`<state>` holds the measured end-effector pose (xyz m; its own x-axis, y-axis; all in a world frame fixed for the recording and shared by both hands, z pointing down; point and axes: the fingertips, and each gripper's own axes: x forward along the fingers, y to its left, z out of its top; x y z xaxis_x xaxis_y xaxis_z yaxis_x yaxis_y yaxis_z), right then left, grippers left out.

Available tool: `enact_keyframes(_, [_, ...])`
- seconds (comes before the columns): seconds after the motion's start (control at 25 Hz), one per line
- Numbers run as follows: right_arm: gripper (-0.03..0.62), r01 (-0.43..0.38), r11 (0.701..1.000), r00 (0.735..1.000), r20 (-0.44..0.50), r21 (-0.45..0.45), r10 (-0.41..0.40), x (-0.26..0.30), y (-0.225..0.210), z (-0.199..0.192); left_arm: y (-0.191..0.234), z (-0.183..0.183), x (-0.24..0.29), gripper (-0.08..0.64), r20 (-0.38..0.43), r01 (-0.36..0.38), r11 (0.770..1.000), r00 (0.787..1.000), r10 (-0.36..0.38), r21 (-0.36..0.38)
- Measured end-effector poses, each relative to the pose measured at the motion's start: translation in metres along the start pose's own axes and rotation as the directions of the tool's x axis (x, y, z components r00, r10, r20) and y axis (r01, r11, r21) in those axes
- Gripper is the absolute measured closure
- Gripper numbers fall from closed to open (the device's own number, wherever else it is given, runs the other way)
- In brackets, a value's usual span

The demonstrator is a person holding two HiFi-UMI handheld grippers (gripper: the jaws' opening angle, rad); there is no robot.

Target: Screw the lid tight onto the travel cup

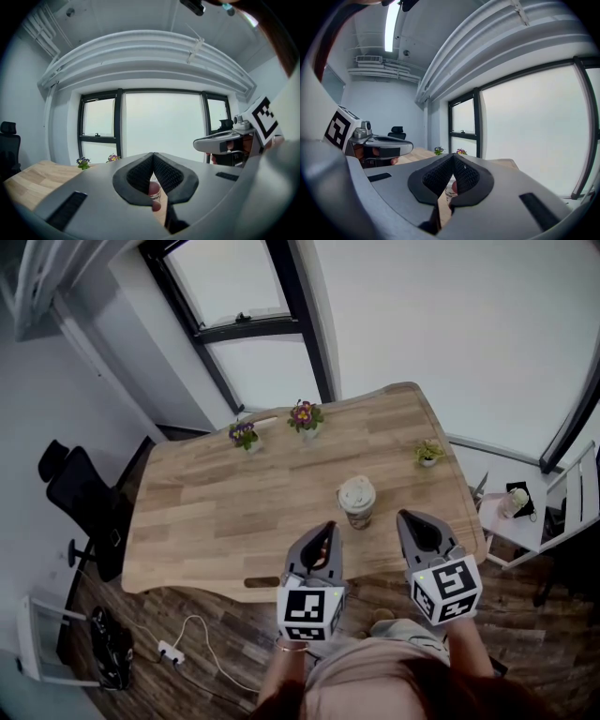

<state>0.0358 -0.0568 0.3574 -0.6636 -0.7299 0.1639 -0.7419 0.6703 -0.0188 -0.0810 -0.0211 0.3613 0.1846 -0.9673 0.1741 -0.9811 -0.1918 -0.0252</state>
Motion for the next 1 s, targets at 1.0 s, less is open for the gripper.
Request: enact_keyframes(1.0, [0.594, -0.010, 1.000, 1.000, -0.017, 0.012, 0.010, 0.002, -0.018, -0.015, -0.011, -0.011, 0.021, 0.558, -0.030, -0.007, 1.000, 1.000, 0.006, -0.007])
